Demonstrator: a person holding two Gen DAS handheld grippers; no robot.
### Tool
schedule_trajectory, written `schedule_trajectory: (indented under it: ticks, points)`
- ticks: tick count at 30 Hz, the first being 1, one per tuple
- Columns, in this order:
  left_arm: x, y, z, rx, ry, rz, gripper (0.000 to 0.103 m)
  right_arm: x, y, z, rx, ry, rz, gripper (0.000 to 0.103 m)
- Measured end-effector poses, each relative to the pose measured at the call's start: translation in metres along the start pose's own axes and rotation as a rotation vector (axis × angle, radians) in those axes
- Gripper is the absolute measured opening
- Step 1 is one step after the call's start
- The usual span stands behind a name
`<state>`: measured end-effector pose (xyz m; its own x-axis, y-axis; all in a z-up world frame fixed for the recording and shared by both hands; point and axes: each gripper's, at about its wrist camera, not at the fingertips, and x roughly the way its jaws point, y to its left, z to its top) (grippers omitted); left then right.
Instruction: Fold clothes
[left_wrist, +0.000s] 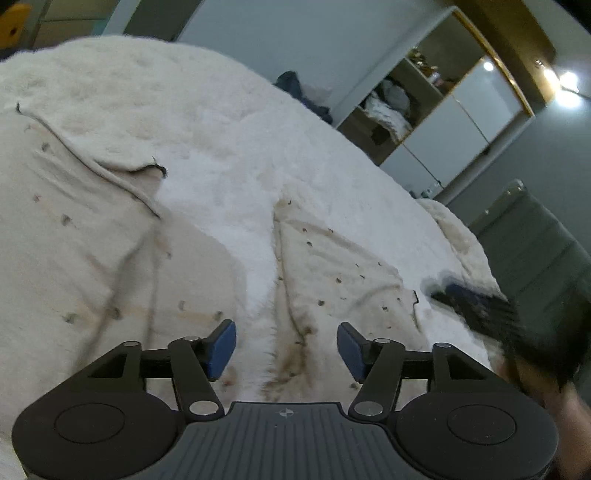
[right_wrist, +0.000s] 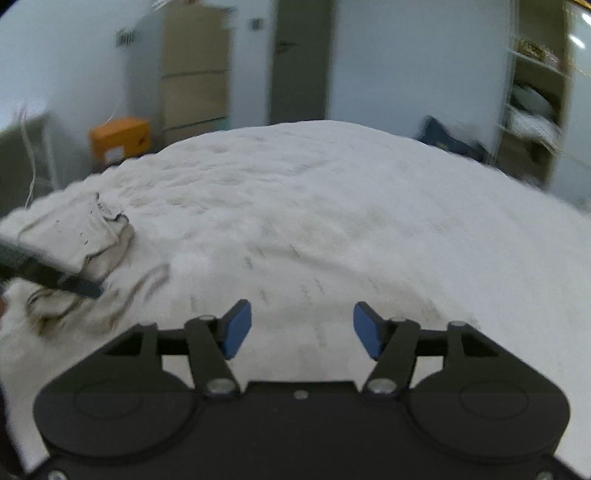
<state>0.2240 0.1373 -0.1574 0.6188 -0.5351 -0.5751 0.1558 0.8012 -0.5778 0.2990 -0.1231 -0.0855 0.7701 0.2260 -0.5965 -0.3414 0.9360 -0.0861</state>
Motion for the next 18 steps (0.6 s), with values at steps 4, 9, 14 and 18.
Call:
schedule_trajectory:
  ticks: [4,9,14,18]
  points:
    - [-0.015,0.018,0.007,-0.01,-0.027,0.005,0.056,0.098,0.015,0.053,-0.069,0.11,0.032,0.061]
    - [-0.053,0.062,0.021,-0.131,-0.163,0.029,0.056,0.184,0.021,0.063,-0.032,0.289,0.029,0.01]
    - [-0.09,0.109,0.019,-0.252,-0.275,0.111,0.056,0.194,0.034,0.062,-0.08,0.26,-0.239,0.018]
    - [-0.117,0.129,0.016,-0.306,-0.354,0.109,0.056,0.141,0.081,0.067,-0.133,0.119,-0.189,0.053]
